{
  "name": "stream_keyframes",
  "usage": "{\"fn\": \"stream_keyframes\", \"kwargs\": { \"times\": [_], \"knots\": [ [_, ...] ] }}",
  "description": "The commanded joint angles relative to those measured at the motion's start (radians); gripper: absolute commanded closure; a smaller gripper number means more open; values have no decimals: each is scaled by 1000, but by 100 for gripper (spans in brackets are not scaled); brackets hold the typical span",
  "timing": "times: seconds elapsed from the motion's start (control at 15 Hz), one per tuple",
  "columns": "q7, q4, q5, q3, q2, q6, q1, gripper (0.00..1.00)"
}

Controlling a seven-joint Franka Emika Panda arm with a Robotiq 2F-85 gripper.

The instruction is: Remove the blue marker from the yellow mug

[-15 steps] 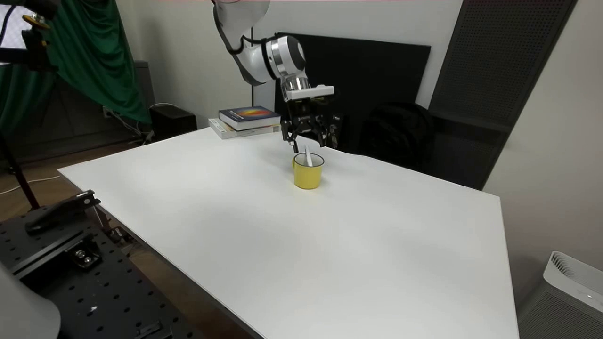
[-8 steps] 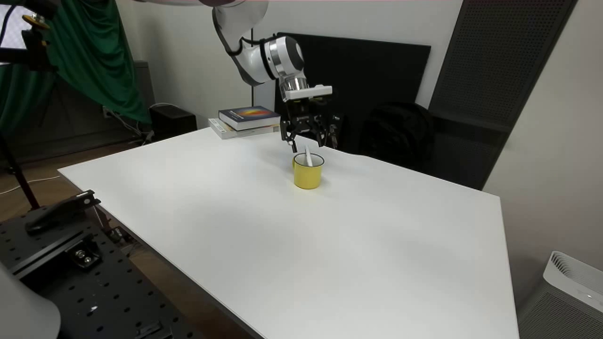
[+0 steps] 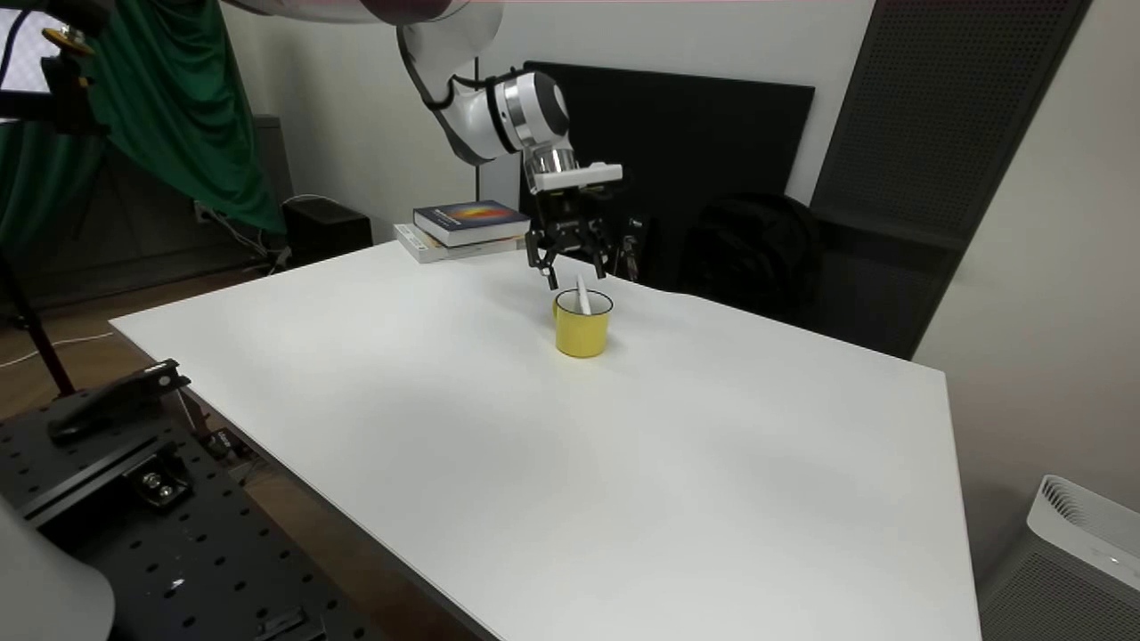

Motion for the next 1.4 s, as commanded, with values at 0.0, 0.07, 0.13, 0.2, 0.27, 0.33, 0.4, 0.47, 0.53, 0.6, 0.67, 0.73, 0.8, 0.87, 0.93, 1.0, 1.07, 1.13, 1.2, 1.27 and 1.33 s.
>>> {"fn": "stream_keyframes", "kwargs": {
  "times": [0.0,0.07,0.13,0.2,0.27,0.33,0.4,0.47,0.53,0.6,0.67,0.73,0.8,0.87,0.93,1.0,1.07,1.13,1.2,1.27,1.33],
  "knots": [
    [8,82,13,-16,46,-35,14,31],
    [9,85,12,-17,48,-37,15,40],
    [11,86,11,-19,49,-39,16,47],
    [11,88,10,-20,50,-41,17,54],
    [11,90,10,-20,51,-47,19,61],
    [11,92,9,-21,51,-51,21,67],
    [11,94,8,-21,52,-56,23,73],
    [12,95,8,-22,53,-59,25,81],
    [12,98,8,-23,54,-64,26,88],
    [12,101,7,-23,55,-69,28,95],
    [13,104,7,-25,56,-72,29,99],
    [13,108,7,-26,57,-77,30,100],
    [13,113,6,-29,58,-82,31,96],
    [13,123,7,-31,59,-88,33,96],
    [13,132,7,-34,58,-95,33,96],
    [10,148,11,-34,53,-110,32,96],
    [11,162,12,-36,49,-120,32,96],
    [9,180,15,-38,43,-139,31,96],
    [5,201,18,-39,39,-158,30,96],
    [6,224,22,-41,36,-178,30,96],
    [1,249,30,-41,32,-208,28,96]
  ]
}}
